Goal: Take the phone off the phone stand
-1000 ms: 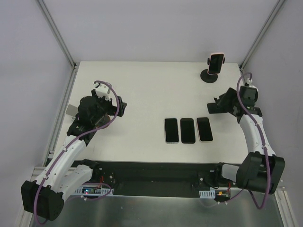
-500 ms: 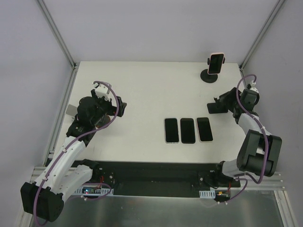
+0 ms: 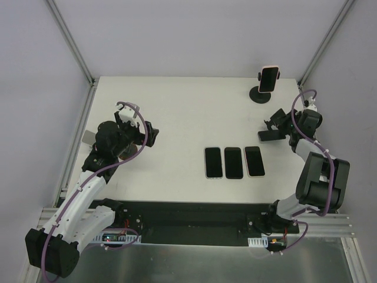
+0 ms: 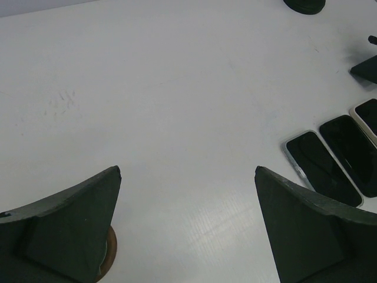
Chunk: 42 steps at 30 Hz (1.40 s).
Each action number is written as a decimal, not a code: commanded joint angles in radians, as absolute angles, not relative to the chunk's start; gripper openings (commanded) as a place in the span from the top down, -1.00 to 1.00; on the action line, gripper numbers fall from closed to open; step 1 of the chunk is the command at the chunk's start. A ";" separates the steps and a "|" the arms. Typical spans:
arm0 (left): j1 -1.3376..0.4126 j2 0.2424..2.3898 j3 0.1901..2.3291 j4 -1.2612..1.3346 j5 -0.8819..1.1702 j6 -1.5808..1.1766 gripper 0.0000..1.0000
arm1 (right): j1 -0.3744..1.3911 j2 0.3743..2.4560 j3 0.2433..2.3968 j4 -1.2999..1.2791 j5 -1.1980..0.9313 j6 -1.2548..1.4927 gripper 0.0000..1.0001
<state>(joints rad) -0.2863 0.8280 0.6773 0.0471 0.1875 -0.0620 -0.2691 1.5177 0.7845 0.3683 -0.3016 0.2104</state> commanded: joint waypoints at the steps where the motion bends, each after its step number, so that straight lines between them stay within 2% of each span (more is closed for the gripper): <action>1: -0.278 0.804 0.678 0.089 0.267 -0.054 -0.91 | -0.267 1.517 0.837 0.433 -0.440 0.163 0.97; 7: -0.279 0.807 0.710 0.072 0.389 -0.022 -0.91 | -0.215 1.500 0.910 0.423 -0.572 0.130 0.98; 11: -0.279 0.828 0.784 0.023 0.544 0.015 -0.88 | -0.138 1.467 0.983 0.355 -0.678 0.072 0.98; 18: -0.287 0.893 0.908 -0.067 0.728 0.061 -0.83 | 0.088 1.436 1.097 0.227 -0.857 -0.033 0.98; 28: -0.422 1.048 1.097 -0.264 0.821 0.198 -0.82 | 0.385 1.450 1.232 0.005 -1.051 -0.196 0.98; 32: -0.457 1.110 1.150 -0.317 0.848 0.230 -0.72 | 0.465 1.466 1.288 -0.164 -1.097 -0.313 0.98; 37: -0.465 1.161 1.186 -0.373 0.897 0.278 -0.44 | 0.551 1.489 1.388 -0.404 -1.083 -0.471 0.98; 42: -0.465 1.187 1.200 -0.411 0.937 0.305 -0.40 | 0.603 1.517 1.437 -0.500 -1.078 -0.549 0.98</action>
<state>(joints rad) -0.4587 1.1805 1.1519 -0.3714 0.8585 0.2436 0.5716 1.5070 1.3682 -0.3809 -1.0351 -0.4129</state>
